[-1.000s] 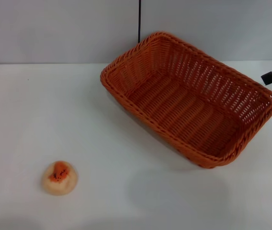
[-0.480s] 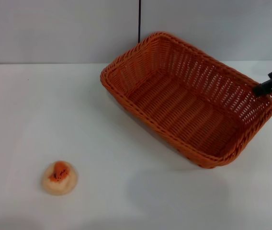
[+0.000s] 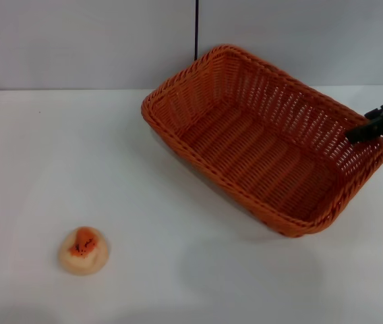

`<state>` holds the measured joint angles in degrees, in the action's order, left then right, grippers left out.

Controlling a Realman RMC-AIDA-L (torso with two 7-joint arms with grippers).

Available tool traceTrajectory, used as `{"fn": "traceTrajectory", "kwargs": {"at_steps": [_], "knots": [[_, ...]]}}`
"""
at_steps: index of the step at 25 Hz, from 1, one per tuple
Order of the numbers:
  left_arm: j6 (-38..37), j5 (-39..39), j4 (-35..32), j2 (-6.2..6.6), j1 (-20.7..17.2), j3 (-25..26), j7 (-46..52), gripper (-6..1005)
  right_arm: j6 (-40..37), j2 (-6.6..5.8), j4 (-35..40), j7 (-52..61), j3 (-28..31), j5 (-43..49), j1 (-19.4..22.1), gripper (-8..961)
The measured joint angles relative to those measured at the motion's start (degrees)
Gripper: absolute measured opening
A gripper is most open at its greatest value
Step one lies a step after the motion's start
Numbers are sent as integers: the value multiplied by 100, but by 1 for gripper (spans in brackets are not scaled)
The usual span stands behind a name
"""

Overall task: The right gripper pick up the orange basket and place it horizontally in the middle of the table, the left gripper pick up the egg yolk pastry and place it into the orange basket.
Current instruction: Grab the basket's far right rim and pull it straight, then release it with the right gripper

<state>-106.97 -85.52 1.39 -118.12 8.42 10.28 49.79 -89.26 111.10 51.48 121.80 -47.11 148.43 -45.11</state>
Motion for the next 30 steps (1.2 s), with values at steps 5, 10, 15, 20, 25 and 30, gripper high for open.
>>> {"fn": "traceTrajectory", "kwargs": {"at_steps": [5, 10, 15, 20, 25, 30], "knots": [[0, 0, 1, -4, 13, 0, 2, 833, 7, 8, -72, -106, 7, -70, -8, 723], [2, 0, 1, -8, 69, 0, 4, 832, -13, 29, -85, -137, 9, -72, -11, 446], [2, 0, 2, -5, 118, 0, 4, 832, -38, 33, -94, -149, 10, -78, 5, 279], [1, 0, -26, -3, 161, 0, 39, 832, -40, 44, -94, -149, 46, -85, 33, 231], [0, 0, -43, 0, 181, 19, 67, 832, -28, 55, -96, -149, 94, -245, 80, 191], [1, 0, -51, 0, 180, 28, 67, 832, -102, 12, -132, -232, 98, -722, 172, 182]]}}
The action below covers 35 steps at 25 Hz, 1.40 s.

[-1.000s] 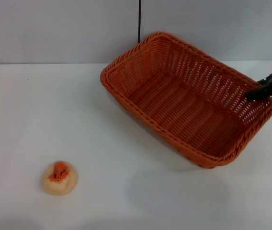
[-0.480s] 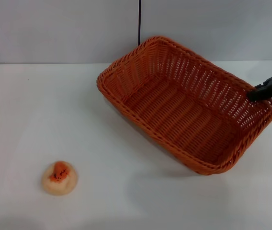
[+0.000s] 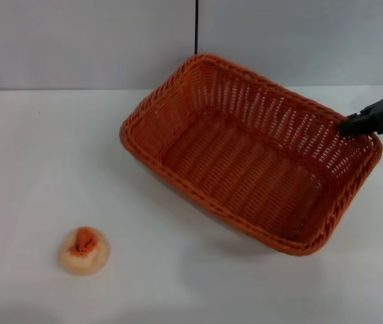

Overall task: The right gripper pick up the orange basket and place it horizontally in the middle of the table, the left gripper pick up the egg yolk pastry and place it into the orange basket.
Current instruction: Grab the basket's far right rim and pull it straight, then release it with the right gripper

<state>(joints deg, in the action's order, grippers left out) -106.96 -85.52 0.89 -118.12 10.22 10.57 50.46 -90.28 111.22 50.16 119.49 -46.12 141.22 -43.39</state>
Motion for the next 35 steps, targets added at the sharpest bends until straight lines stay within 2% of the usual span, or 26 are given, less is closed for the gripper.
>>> {"fn": "traceTrajectory", "kwargs": {"at_steps": [8, 14, 19, 27, 35], "knots": [[23, 15, -1, 0, 9, 12, -19, 832, -61, -24, 16, -68, 13, -375, 159, 168], [46, 36, -20, 0, 58, 15, -31, 832, -300, -216, 25, -217, 64, -1181, 390, 163], [53, 45, -88, 5, 126, 16, 20, 832, -366, -303, 33, -325, 80, -1569, 495, 161], [53, 45, -89, 8, 173, 16, 51, 832, -785, -328, 26, -584, 473, -1861, 480, 156], [87, 45, -89, 10, 175, 16, 46, 832, -1111, -368, -17, -828, 619, -2225, 472, 152]]}}
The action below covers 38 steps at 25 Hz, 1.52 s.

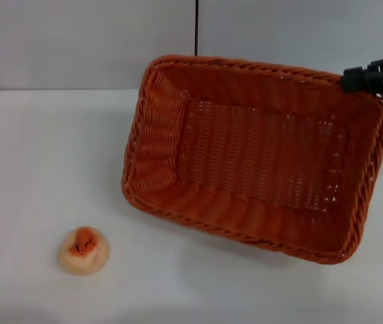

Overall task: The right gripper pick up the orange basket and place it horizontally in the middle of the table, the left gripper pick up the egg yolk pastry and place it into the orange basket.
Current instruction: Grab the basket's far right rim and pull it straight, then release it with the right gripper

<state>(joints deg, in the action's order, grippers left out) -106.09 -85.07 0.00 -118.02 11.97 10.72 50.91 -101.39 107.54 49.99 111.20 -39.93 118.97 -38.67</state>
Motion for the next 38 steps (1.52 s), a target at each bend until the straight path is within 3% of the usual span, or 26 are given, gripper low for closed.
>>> {"fn": "traceTrajectory", "kwargs": {"at_steps": [22, 29, 38], "knots": [[245, 8, -5, -2, 106, 11, -47, 831, -891, -26, -148, -415, 49, -499, -57, 122], [336, 9, -9, -2, 138, 19, -55, 831, -1292, -95, -635, -612, 43, -589, -175, 121], [452, 8, -9, -2, 168, 17, -56, 831, -1370, -59, -1029, -673, 24, -589, -213, 119]]}}
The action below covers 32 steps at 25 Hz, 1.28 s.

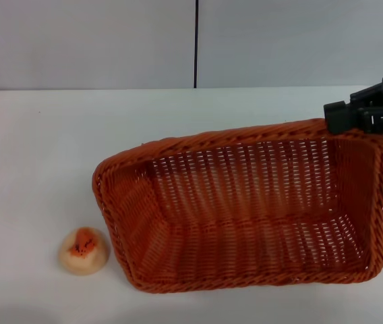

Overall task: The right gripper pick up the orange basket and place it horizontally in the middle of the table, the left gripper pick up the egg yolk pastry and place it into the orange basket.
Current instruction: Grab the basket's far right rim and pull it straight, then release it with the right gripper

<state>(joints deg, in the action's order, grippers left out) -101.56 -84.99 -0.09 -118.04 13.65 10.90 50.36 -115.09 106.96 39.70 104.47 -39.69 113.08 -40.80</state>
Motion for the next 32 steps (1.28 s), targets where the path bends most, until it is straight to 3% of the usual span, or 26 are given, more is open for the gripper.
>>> {"fn": "traceTrajectory", "kwargs": {"at_steps": [11, 18, 24, 32], "knots": [[120, 7, -35, -9, 86, 51, 0, 831, 31, 60, -389, 188, 97, 0, 97, 114], [205, 8, -35, -9, 105, 53, 0, 831, 187, -32, -583, 290, 270, 21, 177, 101], [240, 5, -35, -10, 105, 53, 0, 831, 656, -43, -597, 336, 218, 92, 268, 83], [291, -3, -29, -17, 142, 53, 0, 830, 1287, 124, -645, 271, 156, 425, 145, 77]]}}
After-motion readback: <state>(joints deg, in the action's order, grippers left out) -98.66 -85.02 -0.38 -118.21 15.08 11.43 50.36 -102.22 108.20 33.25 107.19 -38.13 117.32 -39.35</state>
